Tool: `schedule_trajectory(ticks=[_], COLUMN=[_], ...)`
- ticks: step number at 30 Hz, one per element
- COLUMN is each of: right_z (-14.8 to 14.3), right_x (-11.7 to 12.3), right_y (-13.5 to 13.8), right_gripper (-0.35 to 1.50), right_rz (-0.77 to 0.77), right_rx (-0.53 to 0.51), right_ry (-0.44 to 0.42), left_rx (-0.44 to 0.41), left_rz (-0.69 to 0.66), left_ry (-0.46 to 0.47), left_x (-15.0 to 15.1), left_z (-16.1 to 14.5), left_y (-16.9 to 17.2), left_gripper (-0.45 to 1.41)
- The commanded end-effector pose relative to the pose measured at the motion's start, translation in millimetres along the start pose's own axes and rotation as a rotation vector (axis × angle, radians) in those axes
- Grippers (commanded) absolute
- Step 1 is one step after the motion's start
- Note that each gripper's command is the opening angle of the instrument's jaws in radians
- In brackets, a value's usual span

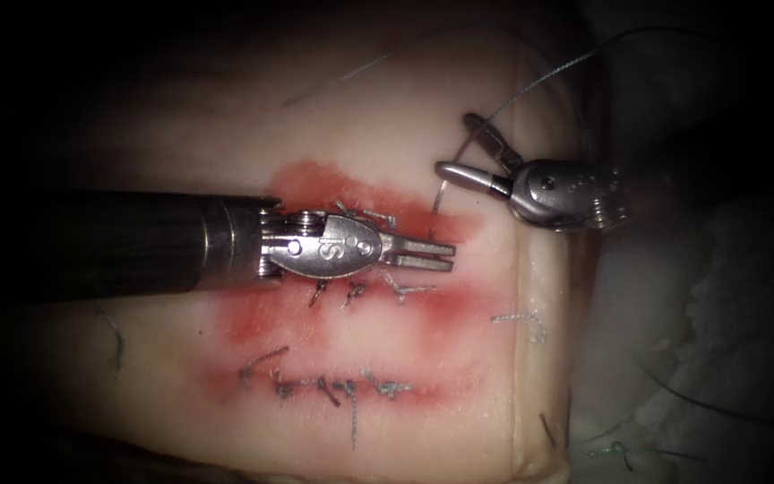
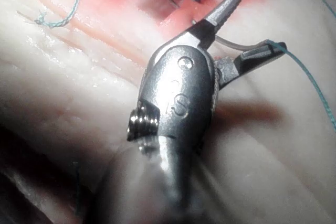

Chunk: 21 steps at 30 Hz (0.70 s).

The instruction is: Wound Closure

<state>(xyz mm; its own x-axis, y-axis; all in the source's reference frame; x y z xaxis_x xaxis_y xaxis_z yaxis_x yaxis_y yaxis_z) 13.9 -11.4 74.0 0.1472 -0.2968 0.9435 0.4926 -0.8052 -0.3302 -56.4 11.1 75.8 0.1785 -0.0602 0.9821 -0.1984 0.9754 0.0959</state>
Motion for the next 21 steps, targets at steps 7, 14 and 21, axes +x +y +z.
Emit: schedule_trajectory(ticks=[7,14,21], right_z=[-2.8,-6.8,-9.3], right_x=[-0.4,-1.9,-5.0], right_y=[-1.4,-2.3,-0.7], right_gripper=[1.45,1.28,1.15], right_rz=[-0.098,-0.102,-0.085], right_rx=[-0.002,0.050,0.107], right_ry=[0.002,0.018,0.087], left_rx=[-0.006,-0.059,0.119], left_rz=[-0.675,-1.413,-1.952], left_ry=[-0.076,-0.186,-0.420], left_x=[-0.9,-3.6,-7.8], left_z=[0.3,-1.2,-6.1], left_y=[-0.2,1.0,3.1], left_gripper=[-0.45,-0.45,-0.45])
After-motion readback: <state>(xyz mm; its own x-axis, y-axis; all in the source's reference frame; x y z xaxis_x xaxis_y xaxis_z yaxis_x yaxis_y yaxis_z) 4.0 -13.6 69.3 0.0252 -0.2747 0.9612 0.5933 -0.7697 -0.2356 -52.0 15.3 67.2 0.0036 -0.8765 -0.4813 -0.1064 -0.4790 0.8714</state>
